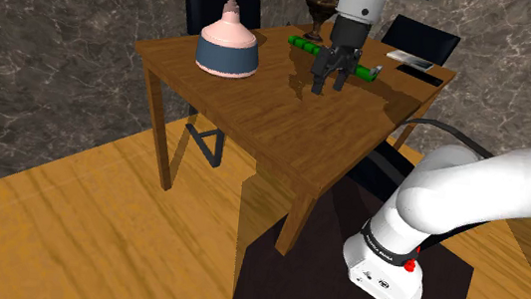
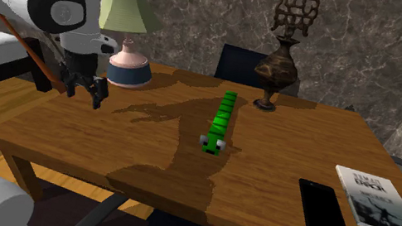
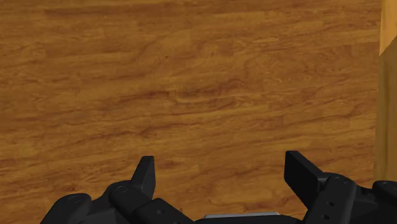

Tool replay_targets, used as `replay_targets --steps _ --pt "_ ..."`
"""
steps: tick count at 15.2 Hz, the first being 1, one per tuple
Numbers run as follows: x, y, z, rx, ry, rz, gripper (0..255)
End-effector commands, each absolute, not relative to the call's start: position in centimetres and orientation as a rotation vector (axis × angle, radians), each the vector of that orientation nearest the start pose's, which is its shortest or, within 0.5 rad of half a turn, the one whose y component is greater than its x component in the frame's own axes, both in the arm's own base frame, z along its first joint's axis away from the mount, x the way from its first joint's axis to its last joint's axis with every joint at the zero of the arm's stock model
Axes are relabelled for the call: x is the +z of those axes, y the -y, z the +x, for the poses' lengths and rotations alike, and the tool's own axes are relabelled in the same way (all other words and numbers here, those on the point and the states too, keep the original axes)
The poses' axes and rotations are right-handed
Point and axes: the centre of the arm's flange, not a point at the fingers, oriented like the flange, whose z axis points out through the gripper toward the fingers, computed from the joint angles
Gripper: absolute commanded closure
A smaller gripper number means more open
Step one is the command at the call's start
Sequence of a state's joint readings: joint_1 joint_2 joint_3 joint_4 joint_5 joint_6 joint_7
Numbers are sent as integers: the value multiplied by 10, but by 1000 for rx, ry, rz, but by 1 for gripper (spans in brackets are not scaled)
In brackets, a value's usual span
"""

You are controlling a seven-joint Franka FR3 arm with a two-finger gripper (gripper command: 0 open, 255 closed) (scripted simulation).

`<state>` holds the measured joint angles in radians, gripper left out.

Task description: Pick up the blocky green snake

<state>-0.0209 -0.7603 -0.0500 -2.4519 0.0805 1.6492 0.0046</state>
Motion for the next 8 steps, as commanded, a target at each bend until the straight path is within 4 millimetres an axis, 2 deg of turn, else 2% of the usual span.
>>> replay_targets --steps 1,8 --pt "544 17 316 61 -104 -3023 0" --pt "541 97 363 55 -109 -3023 0"
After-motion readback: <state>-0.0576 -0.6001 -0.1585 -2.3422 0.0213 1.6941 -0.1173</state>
